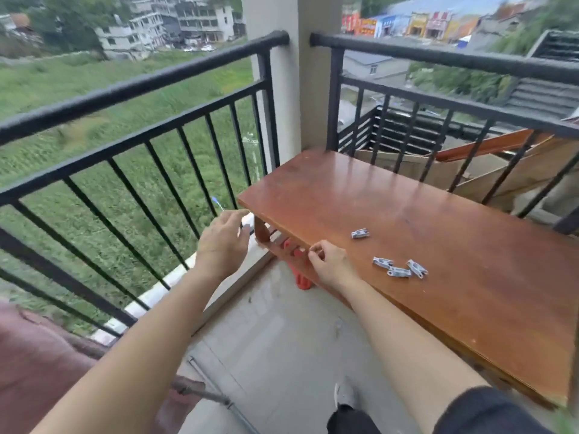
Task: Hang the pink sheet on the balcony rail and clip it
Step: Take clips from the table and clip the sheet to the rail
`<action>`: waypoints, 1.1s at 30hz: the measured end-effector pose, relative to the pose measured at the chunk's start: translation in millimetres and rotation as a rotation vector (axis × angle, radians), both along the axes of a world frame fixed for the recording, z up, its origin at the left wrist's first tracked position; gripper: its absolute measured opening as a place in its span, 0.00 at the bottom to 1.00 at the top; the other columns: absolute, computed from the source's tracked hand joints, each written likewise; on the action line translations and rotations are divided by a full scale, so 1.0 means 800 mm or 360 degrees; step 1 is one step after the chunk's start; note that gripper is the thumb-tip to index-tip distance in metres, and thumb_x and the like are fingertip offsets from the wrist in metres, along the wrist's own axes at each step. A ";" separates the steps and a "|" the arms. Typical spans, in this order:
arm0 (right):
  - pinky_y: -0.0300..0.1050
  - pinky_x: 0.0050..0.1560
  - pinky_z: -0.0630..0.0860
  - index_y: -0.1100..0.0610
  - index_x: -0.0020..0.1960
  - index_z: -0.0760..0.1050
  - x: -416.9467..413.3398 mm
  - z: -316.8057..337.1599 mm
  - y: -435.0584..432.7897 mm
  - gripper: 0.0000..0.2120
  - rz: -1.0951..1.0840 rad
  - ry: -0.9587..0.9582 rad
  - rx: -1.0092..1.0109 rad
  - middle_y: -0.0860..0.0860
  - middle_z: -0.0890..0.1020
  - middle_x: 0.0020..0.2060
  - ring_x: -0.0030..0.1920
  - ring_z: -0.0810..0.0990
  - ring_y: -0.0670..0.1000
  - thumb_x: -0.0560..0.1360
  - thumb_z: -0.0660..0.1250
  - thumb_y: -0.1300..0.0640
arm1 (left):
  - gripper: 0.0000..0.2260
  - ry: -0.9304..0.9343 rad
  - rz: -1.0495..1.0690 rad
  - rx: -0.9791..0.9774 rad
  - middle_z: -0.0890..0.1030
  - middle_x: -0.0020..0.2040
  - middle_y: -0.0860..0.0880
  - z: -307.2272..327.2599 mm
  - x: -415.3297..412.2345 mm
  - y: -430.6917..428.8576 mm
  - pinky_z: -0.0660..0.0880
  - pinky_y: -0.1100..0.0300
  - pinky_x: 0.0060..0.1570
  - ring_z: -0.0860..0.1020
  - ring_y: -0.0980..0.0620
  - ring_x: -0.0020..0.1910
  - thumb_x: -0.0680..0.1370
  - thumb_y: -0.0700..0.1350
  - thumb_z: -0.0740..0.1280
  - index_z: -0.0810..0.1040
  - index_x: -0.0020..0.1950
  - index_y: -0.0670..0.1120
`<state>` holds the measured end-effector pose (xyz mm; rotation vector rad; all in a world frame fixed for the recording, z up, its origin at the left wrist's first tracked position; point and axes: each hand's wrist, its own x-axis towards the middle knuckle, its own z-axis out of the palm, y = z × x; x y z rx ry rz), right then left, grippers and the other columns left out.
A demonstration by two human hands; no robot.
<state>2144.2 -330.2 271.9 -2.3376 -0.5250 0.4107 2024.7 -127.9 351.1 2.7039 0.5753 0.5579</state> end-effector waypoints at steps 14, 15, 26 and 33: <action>0.52 0.66 0.71 0.51 0.74 0.63 0.310 -0.162 -0.139 0.25 -0.0214 0.0298 -0.0417 0.53 0.66 0.71 0.66 0.73 0.58 0.78 0.63 0.53 | 0.26 0.0921 -0.0228 -0.0363 0.47 0.80 0.46 -0.210 0.308 -0.133 0.60 0.53 0.71 0.52 0.48 0.78 0.81 0.51 0.60 0.57 0.78 0.49; 0.52 0.67 0.69 0.52 0.76 0.62 0.324 -0.174 -0.137 0.27 -0.0199 0.0272 -0.0422 0.53 0.64 0.73 0.68 0.71 0.58 0.78 0.63 0.54 | 0.27 0.0975 -0.0237 -0.0376 0.46 0.80 0.46 -0.226 0.320 -0.140 0.59 0.53 0.72 0.51 0.48 0.78 0.81 0.51 0.59 0.56 0.79 0.49; 0.54 0.68 0.68 0.52 0.77 0.59 0.410 -0.280 -0.098 0.26 0.0430 0.0004 -0.0646 0.52 0.53 0.80 0.75 0.58 0.57 0.81 0.60 0.59 | 0.24 0.1418 -0.0225 -0.0470 0.46 0.81 0.52 -0.375 0.370 -0.141 0.50 0.49 0.76 0.45 0.52 0.79 0.83 0.52 0.53 0.55 0.79 0.50; 0.51 0.52 0.75 0.54 0.60 0.76 0.417 -0.305 -0.089 0.10 0.0299 -0.0154 -0.0521 0.51 0.75 0.57 0.56 0.74 0.56 0.79 0.65 0.60 | 0.21 0.1475 -0.0297 -0.0643 0.50 0.80 0.58 -0.379 0.365 -0.108 0.50 0.54 0.76 0.48 0.58 0.78 0.83 0.49 0.56 0.62 0.77 0.53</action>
